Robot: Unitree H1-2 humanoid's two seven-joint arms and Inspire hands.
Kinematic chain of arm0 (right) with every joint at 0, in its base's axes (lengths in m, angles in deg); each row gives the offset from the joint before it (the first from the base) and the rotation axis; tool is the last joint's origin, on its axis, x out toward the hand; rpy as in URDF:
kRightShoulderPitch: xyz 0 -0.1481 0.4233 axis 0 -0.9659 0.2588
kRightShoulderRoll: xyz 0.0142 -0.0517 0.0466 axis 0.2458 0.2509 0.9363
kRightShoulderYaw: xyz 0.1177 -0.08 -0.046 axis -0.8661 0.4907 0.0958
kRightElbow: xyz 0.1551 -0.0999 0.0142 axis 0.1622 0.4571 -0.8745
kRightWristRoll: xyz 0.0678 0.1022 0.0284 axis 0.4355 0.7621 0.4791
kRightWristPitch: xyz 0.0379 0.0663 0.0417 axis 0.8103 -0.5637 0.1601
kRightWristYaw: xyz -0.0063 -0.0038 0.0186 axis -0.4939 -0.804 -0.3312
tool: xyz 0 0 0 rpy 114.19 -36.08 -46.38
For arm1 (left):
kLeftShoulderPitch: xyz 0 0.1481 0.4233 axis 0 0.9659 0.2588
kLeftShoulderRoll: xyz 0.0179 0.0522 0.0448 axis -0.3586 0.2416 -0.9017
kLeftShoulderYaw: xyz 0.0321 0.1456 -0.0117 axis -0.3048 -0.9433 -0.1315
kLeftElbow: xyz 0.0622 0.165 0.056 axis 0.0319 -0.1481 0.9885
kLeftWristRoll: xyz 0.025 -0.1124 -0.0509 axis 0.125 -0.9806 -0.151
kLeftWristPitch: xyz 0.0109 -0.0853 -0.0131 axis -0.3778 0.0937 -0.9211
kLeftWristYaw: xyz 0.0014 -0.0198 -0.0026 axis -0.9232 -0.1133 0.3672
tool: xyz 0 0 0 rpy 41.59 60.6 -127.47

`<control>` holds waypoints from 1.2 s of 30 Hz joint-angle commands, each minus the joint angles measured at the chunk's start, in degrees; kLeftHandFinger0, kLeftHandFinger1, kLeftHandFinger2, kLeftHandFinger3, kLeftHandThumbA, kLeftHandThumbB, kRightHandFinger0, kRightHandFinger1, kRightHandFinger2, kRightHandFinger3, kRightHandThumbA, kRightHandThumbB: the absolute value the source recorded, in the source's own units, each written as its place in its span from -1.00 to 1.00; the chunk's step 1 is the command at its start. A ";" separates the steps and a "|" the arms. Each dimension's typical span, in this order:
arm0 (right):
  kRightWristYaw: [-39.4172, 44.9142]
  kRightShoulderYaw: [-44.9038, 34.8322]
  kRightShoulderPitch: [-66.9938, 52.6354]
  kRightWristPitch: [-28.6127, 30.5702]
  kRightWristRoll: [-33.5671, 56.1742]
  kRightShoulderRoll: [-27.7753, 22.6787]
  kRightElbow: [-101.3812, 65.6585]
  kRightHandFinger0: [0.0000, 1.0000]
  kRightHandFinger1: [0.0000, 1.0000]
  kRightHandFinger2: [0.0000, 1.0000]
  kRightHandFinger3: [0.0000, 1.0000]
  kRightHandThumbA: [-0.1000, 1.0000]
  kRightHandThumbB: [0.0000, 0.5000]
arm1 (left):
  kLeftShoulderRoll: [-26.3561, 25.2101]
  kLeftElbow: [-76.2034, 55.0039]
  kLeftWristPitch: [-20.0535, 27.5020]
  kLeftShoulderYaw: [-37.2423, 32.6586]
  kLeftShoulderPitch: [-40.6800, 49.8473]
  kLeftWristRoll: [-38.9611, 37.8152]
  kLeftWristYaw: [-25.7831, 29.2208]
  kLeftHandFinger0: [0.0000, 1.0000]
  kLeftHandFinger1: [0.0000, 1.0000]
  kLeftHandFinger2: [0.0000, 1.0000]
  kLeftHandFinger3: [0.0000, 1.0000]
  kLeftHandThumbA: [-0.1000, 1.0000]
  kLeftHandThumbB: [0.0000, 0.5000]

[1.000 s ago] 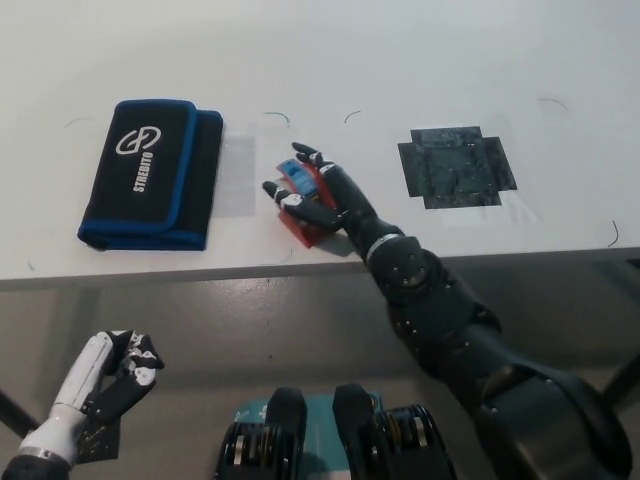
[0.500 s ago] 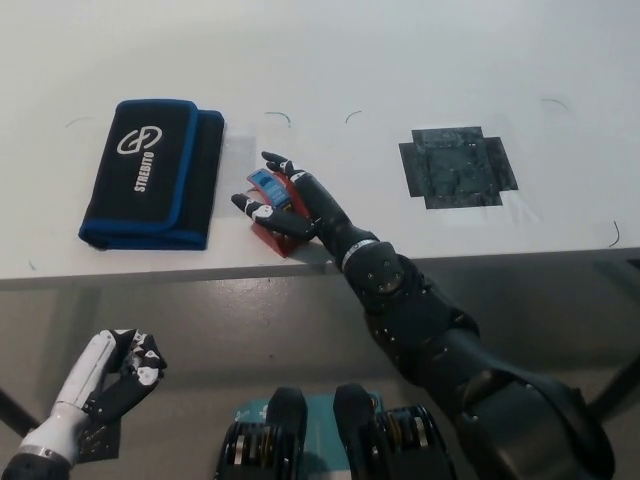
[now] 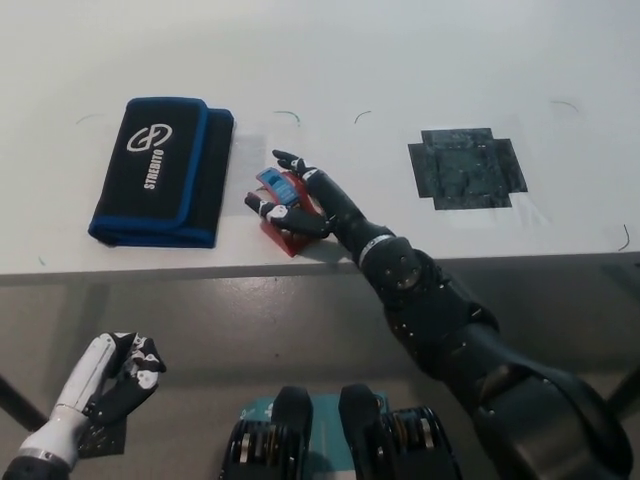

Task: Use the right hand to move the tape on the right hand side to the notebook on the left hand side

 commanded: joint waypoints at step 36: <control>0.81 -3.84 -55.89 -5.81 -12.20 -27.29 -78.18 1.00 1.00 1.00 1.00 1.00 0.03 | -0.96 0.26 -0.66 0.66 0.39 -0.91 -0.51 -0.86 -0.79 -0.49 -0.24 -1.00 0.54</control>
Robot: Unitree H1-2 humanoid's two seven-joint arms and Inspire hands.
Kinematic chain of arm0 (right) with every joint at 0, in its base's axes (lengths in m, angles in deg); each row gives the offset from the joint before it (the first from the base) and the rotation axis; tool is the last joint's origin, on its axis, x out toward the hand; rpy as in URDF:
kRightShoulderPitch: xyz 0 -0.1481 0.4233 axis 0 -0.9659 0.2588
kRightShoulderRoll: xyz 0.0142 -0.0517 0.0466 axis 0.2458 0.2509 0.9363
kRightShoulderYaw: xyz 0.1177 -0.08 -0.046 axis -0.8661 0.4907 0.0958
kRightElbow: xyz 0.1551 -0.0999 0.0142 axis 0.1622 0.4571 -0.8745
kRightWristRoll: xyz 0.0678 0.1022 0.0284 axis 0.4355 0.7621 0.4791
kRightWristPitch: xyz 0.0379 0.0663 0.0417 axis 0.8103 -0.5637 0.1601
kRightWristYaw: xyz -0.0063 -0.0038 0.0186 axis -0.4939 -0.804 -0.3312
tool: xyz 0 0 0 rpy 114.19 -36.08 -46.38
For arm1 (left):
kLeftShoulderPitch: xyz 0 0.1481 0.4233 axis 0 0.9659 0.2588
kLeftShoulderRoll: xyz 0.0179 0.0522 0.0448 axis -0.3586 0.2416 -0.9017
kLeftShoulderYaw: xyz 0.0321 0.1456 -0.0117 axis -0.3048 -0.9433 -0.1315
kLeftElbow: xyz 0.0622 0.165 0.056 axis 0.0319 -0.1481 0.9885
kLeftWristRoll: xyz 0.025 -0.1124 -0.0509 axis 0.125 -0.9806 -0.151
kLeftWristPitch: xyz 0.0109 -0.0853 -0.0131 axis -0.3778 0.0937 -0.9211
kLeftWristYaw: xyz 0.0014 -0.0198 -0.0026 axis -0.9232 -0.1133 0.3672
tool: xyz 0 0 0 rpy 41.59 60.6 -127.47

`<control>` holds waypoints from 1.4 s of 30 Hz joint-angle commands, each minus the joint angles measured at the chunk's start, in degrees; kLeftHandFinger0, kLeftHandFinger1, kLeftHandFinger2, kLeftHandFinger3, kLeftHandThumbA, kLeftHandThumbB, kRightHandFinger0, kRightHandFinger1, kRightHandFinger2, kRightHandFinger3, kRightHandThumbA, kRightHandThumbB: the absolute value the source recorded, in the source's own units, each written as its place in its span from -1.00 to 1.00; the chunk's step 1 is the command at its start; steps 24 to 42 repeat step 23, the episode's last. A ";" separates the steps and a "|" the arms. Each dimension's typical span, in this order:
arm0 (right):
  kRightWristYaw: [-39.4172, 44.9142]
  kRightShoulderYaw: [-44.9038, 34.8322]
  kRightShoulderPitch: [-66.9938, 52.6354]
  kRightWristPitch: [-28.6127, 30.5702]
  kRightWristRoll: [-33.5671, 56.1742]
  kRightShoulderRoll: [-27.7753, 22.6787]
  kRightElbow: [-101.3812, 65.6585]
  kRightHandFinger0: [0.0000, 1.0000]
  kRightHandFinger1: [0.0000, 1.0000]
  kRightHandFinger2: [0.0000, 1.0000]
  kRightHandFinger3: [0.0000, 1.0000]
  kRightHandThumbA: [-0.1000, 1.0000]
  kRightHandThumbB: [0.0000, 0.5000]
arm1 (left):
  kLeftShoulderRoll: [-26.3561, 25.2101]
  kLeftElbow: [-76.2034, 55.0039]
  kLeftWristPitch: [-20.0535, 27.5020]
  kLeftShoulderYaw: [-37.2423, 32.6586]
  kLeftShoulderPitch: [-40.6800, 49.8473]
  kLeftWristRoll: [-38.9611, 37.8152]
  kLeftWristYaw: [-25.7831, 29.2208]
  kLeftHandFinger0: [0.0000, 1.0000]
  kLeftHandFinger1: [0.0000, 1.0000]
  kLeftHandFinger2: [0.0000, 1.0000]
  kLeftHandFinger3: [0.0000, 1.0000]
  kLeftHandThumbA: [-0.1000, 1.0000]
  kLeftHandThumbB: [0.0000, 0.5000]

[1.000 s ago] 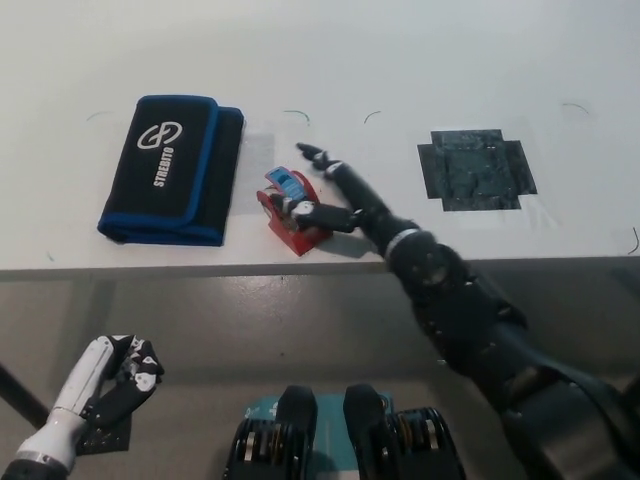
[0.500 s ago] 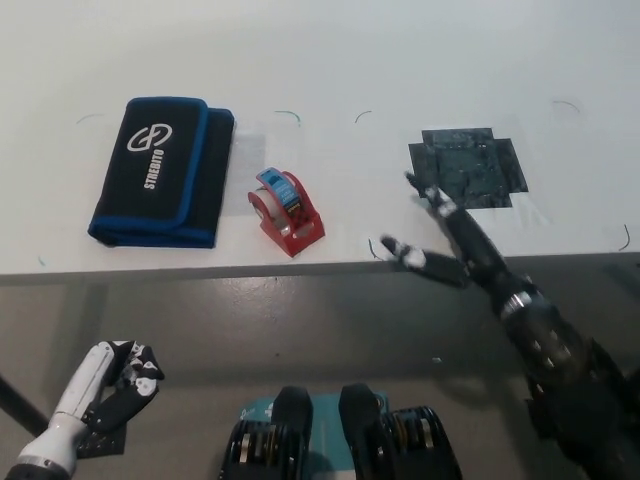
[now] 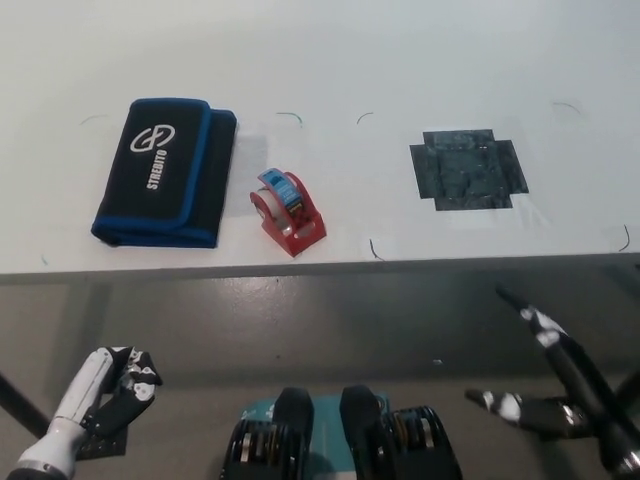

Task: Use the right hand to move the tape on the right hand side to the notebook on the left hand side

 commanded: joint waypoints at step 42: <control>1.96 -3.18 5.29 -3.53 0.30 1.15 5.73 1.00 1.00 1.00 1.00 1.00 -0.36 | -1.32 -0.16 1.10 1.48 -0.54 -1.76 -0.15 -0.98 -0.90 -0.58 -0.30 -1.00 0.56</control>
